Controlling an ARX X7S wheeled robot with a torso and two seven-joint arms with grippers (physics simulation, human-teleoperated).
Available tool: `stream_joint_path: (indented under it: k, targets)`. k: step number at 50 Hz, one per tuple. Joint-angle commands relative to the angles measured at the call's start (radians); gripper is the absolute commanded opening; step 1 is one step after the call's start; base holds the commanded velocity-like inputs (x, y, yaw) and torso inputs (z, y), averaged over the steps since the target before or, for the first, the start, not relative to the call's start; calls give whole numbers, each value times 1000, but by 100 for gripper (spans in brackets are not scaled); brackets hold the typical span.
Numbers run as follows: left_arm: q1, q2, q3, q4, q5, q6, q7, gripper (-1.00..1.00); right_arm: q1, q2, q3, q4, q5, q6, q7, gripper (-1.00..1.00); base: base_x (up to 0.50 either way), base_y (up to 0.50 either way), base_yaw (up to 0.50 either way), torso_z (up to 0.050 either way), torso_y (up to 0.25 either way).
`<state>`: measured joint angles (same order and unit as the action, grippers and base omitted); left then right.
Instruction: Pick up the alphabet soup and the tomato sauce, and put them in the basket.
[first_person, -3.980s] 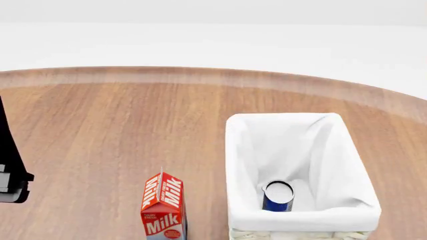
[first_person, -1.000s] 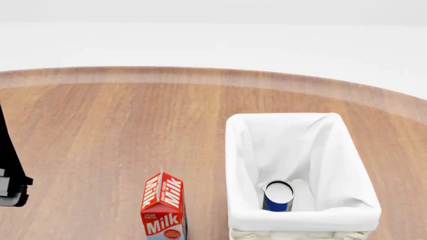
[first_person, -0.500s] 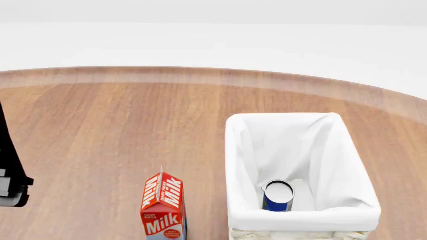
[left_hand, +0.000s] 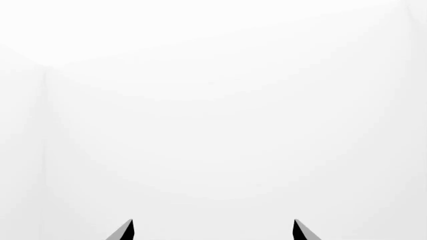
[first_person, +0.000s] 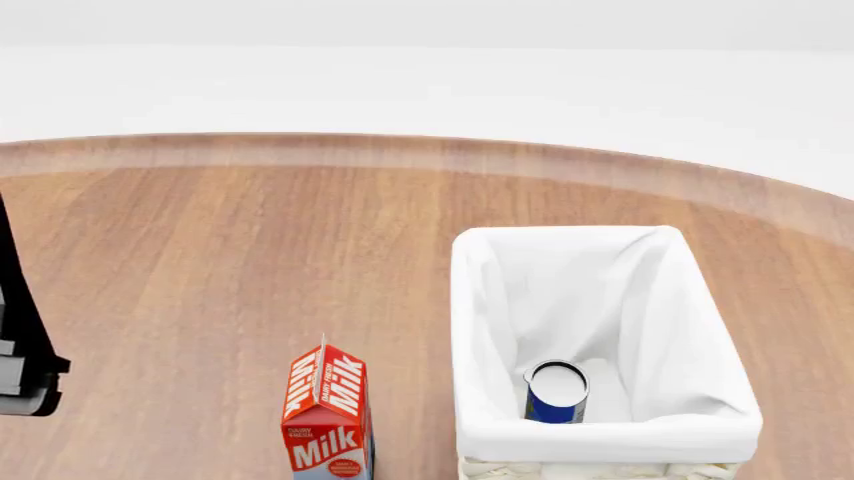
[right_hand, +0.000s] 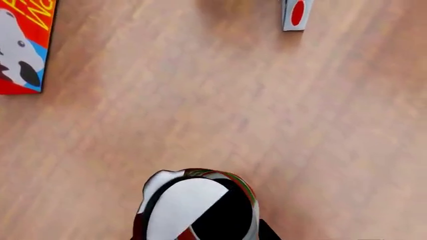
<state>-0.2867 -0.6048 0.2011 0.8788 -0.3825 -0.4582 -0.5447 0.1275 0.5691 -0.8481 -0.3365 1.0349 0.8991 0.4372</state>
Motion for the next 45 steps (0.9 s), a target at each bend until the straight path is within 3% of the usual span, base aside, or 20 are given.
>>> stream_joint_path:
  k: [1,17,25,45]
  targets:
    - [2,-2,2,-1,1,4,-2,100,15,13,13,-51,-1,9,19,-100,0,0,0,0,0]
    - [-6,-6,0,5,-8,-4,-5,100,124,78,133,-286,164,90,191,-100,0,0,0,0,0]
    - [-15,-5,7,4,-7,-8,-6,100,151,84,151,-309,150,73,199,-100,0,0,0,0,0]
    - [-3,-10,7,0,-5,5,-9,100,322,135,308,-447,354,60,372,-100,0,0,0,0,0]
